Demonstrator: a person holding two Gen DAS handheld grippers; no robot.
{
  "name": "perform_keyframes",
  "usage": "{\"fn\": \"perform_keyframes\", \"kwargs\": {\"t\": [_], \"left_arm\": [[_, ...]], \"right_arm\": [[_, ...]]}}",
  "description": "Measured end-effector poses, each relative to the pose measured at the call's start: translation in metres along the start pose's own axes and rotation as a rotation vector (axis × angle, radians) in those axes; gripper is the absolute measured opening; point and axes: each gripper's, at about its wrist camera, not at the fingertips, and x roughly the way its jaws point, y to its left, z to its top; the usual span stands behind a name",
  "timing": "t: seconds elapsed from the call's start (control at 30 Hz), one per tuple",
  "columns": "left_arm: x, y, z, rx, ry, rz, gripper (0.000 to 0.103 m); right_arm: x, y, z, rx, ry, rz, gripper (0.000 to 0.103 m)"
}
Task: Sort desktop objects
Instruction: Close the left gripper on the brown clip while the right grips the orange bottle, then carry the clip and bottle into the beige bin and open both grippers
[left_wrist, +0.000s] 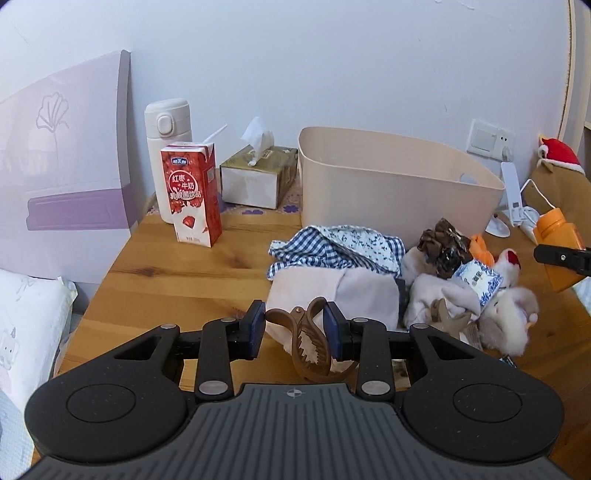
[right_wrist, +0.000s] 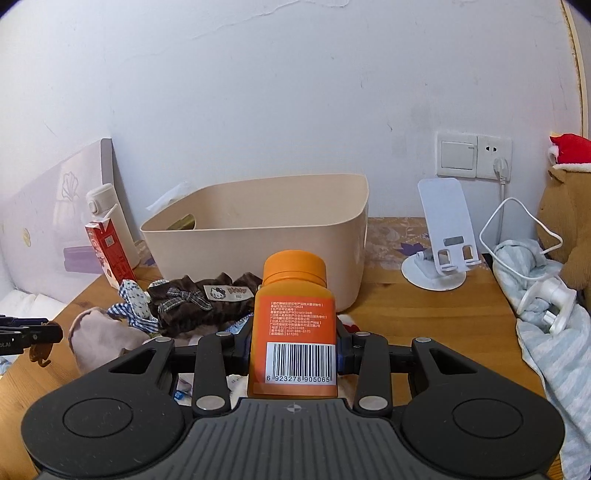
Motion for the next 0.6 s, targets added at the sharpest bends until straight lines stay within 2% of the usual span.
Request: {"fn": "perform_keyframes", "kwargs": {"t": [0.27,0.6], "left_arm": [[0.005,-0.017,0.027,0.039,-0.037,-0.020,0.035],[0.033,-0.048,0.094,0.052,-0.126,-0.039,0.035]], "right_arm": [[-0.003,0.000,0.021,-0.006,-0.037,-0.003,0.036],[0.014,0.000,0.062,-0.023,-0.083,-0.017,0.036]]}}
